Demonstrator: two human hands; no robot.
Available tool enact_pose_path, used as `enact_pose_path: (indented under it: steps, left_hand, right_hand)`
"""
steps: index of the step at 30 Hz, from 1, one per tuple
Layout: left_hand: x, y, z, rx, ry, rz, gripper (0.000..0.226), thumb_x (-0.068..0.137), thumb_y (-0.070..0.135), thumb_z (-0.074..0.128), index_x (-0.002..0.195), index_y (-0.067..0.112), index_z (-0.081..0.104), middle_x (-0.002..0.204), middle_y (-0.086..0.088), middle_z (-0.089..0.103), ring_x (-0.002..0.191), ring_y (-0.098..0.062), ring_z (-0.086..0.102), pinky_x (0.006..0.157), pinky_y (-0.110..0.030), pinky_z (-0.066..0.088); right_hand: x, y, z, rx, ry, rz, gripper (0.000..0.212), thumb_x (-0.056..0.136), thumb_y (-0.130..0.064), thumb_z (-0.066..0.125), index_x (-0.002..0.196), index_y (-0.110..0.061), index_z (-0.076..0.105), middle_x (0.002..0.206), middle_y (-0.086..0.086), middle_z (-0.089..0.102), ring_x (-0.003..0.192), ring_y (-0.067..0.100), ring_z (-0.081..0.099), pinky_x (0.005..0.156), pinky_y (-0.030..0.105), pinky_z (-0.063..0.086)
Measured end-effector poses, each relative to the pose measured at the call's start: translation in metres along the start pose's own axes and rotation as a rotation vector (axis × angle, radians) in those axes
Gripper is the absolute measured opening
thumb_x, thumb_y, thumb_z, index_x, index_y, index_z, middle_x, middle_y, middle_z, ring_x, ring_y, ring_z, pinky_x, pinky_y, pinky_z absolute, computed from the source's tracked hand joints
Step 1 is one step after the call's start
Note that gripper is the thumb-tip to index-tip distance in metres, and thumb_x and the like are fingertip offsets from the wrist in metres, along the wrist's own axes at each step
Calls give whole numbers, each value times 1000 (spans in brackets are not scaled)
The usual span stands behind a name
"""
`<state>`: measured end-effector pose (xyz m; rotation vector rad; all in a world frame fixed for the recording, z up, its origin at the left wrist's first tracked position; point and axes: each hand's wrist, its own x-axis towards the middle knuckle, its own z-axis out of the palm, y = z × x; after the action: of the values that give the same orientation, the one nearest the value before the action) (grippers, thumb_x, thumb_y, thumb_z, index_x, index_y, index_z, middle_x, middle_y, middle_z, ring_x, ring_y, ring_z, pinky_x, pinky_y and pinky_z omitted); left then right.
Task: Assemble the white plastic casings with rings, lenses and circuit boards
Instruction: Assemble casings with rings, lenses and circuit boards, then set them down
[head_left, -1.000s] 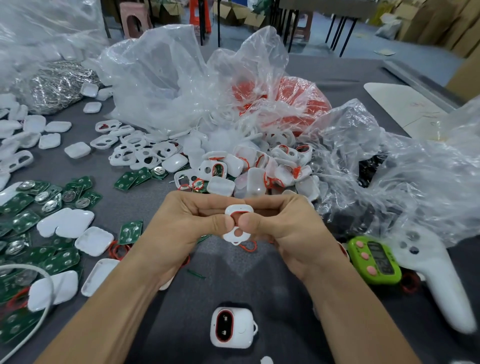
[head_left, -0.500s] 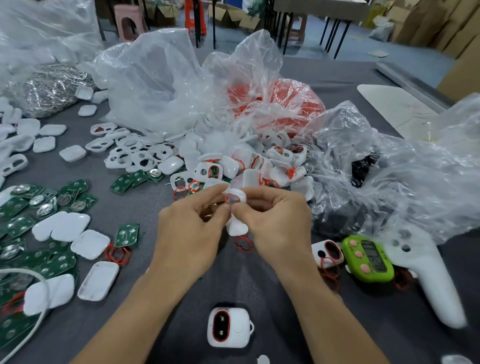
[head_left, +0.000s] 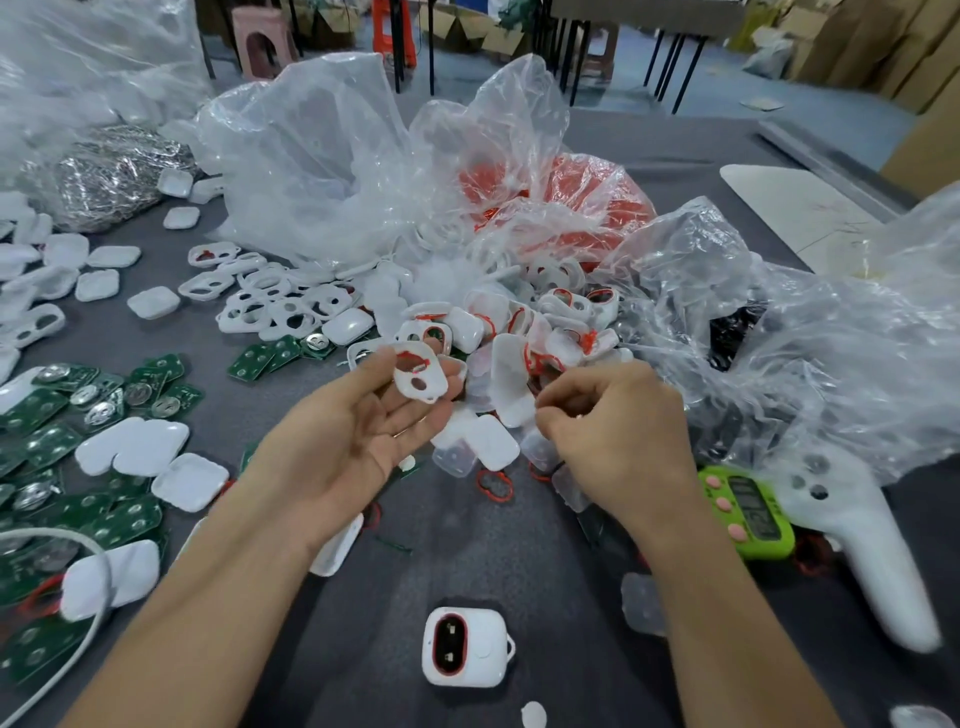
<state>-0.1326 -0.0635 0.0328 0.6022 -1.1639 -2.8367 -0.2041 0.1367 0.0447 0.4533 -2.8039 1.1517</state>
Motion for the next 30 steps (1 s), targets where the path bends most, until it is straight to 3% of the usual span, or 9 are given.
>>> enact_pose_path:
  steps: [3,5,8,12,15,18,23,27,30]
  left_hand:
    - [0,7,-6,-65,-23,-14,41,95,24,56,126,0,66,127,-17,71,113,-26,72,81,-35,62]
    - [0,11,-9,-71,-14,6,37,93,23,58,118,1,74,126,-16,72,113,-25,72,81,-34,62]
    - [1,15,-12,-60,12,37,33,95,26,58,108,5,80,124,-15,72,112,-23,72,81,-32,62]
    - [1,18,-15,-83,35,68,32,93,26,61,106,4,80,123,-16,73,110,-23,73,85,-31,61]
    - [1,21,-17,-94,47,102,40,86,27,64,117,3,73,123,-15,73,104,-22,74,84,-29,61]
    - [2,23,-18,-86,74,131,44,82,28,66,118,4,70,123,-15,73,100,-20,74,86,-26,59]
    - [1,21,-14,-46,79,136,43,84,33,62,118,7,70,123,-13,73,98,-17,74,81,-25,59]
    - [-1,18,-11,13,58,130,43,83,32,61,119,9,70,119,-11,75,102,-17,75,83,-26,59]
    - [-2,16,-10,63,21,129,39,87,30,59,118,10,71,120,-12,75,105,-17,74,83,-26,61]
  right_hand:
    - [1,1,-8,-86,-77,17,11,73,-22,81,71,-33,78,56,-16,64,59,0,61,51,6,40]
    - [0,-1,-9,-66,-209,25,13,71,-20,81,70,-33,78,56,-15,64,56,1,60,50,7,40]
    - [-2,-2,-3,-231,-316,4,18,74,-17,79,80,-34,77,72,-14,63,75,8,64,69,19,52]
    - [0,-3,-7,-401,-60,21,29,76,-10,72,90,-33,79,91,-4,74,92,26,66,92,37,51]
    - [-2,-3,-7,-197,91,-51,21,76,-9,76,84,-28,81,86,-4,76,85,19,66,86,33,54]
    - [-19,-22,18,17,-88,-196,11,80,-19,78,86,-28,80,83,-12,74,80,5,62,74,13,48]
    - [-34,-42,72,-103,-234,-401,18,91,-26,66,102,-21,79,100,1,72,101,22,53,92,41,43]
    - [-27,-41,80,-155,-251,-420,15,90,-18,66,99,-19,78,101,4,71,102,25,54,94,41,40]
    - [-28,-41,75,-133,-236,-400,12,84,-12,69,86,-20,77,89,1,69,93,21,55,82,33,40]
